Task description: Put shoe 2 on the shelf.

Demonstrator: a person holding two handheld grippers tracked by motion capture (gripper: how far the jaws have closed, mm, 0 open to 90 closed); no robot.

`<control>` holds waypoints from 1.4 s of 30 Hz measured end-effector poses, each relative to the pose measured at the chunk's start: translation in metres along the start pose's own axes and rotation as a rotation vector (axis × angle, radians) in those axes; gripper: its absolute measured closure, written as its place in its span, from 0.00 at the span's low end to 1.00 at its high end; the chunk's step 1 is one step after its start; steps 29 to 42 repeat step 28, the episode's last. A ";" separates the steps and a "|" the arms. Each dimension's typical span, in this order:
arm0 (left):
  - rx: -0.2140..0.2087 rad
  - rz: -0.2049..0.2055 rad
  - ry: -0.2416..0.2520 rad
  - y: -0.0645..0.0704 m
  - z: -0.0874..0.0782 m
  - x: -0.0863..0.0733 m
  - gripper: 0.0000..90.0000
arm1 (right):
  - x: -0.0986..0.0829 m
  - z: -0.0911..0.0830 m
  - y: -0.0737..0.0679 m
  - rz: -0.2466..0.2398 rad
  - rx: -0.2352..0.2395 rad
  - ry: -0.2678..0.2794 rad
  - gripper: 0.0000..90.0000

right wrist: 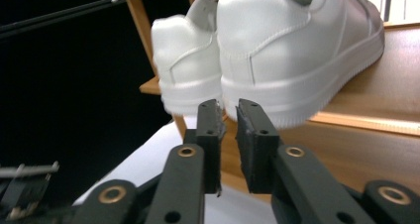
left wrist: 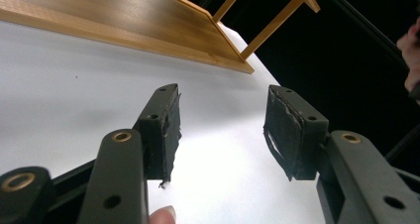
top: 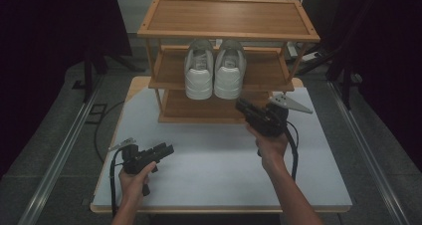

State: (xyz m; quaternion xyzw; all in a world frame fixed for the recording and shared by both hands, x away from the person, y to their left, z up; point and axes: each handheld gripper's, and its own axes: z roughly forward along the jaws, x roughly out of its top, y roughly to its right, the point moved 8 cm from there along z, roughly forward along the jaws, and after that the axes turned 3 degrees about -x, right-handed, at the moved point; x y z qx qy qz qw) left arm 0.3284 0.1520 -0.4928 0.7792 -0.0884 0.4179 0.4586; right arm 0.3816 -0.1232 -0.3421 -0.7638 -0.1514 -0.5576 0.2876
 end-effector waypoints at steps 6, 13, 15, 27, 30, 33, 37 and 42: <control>0.004 -0.002 0.003 -0.001 -0.001 0.000 0.53 | -0.032 -0.028 0.006 -0.045 0.020 -0.001 0.81; 0.011 0.003 0.000 -0.002 -0.001 0.000 0.53 | -0.072 -0.054 0.019 -0.082 0.002 -0.014 0.76; 0.007 0.005 0.000 -0.001 -0.001 0.000 0.52 | -0.084 -0.060 0.023 -0.087 -0.002 -0.022 0.74; -0.002 0.013 0.002 0.001 -0.001 0.001 0.51 | -0.106 -0.066 0.029 -0.086 -0.007 -0.039 0.62; -0.001 0.015 0.004 0.001 -0.001 0.001 0.51 | -0.107 -0.066 0.030 -0.091 -0.018 -0.041 0.59; -0.001 0.015 0.004 0.001 -0.001 0.001 0.51 | -0.107 -0.066 0.030 -0.091 -0.018 -0.041 0.59; -0.001 0.015 0.004 0.001 -0.001 0.001 0.51 | -0.107 -0.066 0.030 -0.091 -0.018 -0.041 0.59; -0.001 0.015 0.004 0.001 -0.001 0.001 0.51 | -0.107 -0.066 0.030 -0.091 -0.018 -0.041 0.59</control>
